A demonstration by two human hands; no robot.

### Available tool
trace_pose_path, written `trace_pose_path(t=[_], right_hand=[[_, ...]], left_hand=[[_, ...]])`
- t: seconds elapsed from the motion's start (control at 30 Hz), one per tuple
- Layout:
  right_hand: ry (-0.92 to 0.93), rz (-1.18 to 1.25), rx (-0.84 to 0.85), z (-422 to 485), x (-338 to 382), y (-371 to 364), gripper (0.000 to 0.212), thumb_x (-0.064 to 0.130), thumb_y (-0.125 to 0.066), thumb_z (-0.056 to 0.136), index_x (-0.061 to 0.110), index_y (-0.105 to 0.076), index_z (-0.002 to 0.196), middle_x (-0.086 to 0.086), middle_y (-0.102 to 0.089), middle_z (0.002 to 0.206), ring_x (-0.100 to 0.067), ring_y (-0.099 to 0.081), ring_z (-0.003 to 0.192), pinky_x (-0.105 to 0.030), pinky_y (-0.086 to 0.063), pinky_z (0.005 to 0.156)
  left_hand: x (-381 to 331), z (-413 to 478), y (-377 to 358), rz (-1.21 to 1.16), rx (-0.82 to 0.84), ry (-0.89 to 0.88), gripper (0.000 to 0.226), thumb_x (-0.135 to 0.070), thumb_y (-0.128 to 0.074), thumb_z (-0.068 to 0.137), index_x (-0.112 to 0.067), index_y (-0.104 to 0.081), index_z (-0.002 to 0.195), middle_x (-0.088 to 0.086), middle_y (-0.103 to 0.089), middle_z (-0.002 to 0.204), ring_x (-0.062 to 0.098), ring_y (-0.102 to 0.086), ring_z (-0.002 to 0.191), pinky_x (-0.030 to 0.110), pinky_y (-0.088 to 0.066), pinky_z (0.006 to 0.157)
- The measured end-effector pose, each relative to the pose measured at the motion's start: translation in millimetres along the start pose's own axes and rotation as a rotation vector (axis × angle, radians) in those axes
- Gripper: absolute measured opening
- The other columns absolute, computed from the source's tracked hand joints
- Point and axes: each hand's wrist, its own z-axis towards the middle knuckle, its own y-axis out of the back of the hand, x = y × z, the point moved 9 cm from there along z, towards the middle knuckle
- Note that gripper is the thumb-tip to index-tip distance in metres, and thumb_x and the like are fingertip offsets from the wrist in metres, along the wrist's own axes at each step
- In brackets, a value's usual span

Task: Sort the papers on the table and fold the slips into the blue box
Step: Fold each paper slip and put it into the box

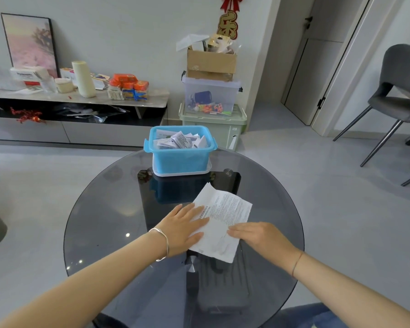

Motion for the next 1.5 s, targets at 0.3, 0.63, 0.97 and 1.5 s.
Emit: trace_pose_path(t=[0.3, 0.63, 0.97, 1.5], right_hand=[[-0.599, 0.507, -0.229, -15.2, -54.7, 26.9, 0.02, 0.011, -0.062, 0.091, 0.019, -0.074, 0.104, 0.023, -0.071, 0.098, 0.002, -0.066, 0.09, -0.013, -0.049, 0.082], [-0.854, 1.007, -0.475, -3.9, -69.9, 42.1, 0.011, 0.005, -0.058, 0.092, 0.006, -0.067, 0.097, -0.006, -0.074, 0.081, -0.014, -0.067, 0.065, -0.022, -0.054, 0.057], [-0.453, 0.206, -0.122, -3.3, -43.0, 32.8, 0.053, 0.006, -0.075, 0.078, 0.039, -0.062, 0.118, 0.024, -0.054, 0.087, -0.002, -0.045, 0.069, -0.01, -0.038, 0.057], [-0.208, 0.16, 0.129, -15.5, -23.3, -3.4, 0.035, 0.011, -0.066, 0.087, 0.027, -0.067, 0.118, 0.014, -0.061, 0.112, 0.002, -0.051, 0.1, -0.004, -0.036, 0.076]], left_hand=[[5.2, -23.6, 26.9, -0.629, -0.126, -0.047, 0.09, -0.08, -0.051, 0.065, -0.032, -0.043, 0.14, -0.02, -0.044, 0.138, -0.002, -0.041, 0.125, 0.016, -0.027, 0.111], [36.1, -8.3, 57.0, -1.345, -0.404, 0.233, 0.011, -0.025, -0.061, 0.091, -0.021, -0.071, 0.093, -0.008, -0.075, 0.088, 0.009, -0.071, 0.083, 0.018, -0.055, 0.07], [41.8, -2.2, 9.7, -1.324, -0.169, 0.503, 0.02, -0.032, -0.06, 0.092, -0.016, -0.067, 0.101, 0.002, -0.068, 0.093, 0.012, -0.065, 0.079, 0.019, -0.051, 0.065], [-5.2, -3.0, 3.5, -0.032, -0.07, -0.221, 0.066, -0.014, -0.057, 0.092, -0.037, -0.028, 0.147, -0.011, -0.024, 0.156, 0.015, -0.013, 0.146, 0.031, -0.001, 0.118]])
